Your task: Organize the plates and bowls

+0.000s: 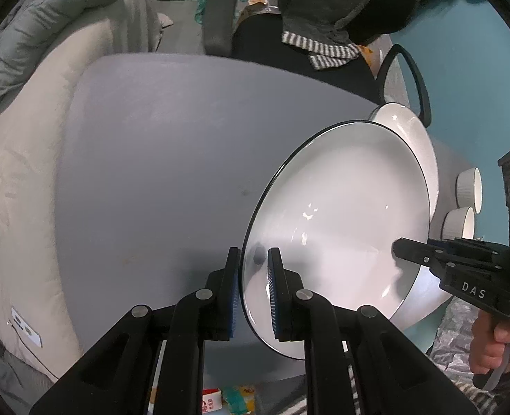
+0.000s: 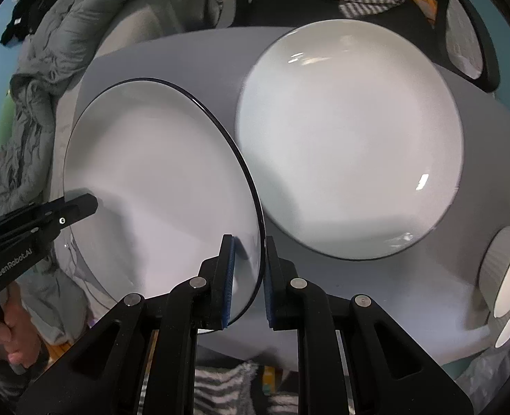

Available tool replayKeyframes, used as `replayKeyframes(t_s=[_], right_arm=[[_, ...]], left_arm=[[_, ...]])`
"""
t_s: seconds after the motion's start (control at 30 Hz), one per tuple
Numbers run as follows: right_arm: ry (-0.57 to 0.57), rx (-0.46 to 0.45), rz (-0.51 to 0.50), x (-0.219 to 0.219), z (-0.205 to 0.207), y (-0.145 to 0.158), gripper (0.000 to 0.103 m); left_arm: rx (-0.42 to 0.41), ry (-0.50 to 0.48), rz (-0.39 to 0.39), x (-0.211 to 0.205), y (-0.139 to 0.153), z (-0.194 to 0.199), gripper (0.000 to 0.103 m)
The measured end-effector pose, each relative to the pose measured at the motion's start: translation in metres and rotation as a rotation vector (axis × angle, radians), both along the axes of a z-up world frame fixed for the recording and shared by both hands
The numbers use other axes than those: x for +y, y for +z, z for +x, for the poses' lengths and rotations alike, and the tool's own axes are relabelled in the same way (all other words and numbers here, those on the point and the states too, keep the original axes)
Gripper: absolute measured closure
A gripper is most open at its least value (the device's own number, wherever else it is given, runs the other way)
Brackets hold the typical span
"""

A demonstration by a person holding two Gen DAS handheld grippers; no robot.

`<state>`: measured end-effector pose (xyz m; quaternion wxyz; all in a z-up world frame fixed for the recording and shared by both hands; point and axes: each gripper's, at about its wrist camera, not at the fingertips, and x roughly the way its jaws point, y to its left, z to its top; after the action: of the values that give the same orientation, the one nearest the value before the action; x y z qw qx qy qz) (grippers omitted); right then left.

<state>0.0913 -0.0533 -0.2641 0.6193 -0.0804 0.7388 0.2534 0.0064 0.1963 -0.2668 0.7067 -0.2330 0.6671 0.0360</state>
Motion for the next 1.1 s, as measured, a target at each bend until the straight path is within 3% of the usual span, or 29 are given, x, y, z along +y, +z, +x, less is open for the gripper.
replayKeyframes(t_s=[0.57, 1.1], right_arm=[[-0.106, -0.015, 0.006, -0.056, 0.044, 0.009, 0.088], [-0.109, 0.01, -0.005, -0.09, 0.085, -0.005, 0.088]], left_arm=[[-0.016, -0.114, 0.029, -0.066, 0.015, 0.067, 0.089], [0.042, -0.094, 0.057, -0.102, -0.002, 0.103, 0.088]])
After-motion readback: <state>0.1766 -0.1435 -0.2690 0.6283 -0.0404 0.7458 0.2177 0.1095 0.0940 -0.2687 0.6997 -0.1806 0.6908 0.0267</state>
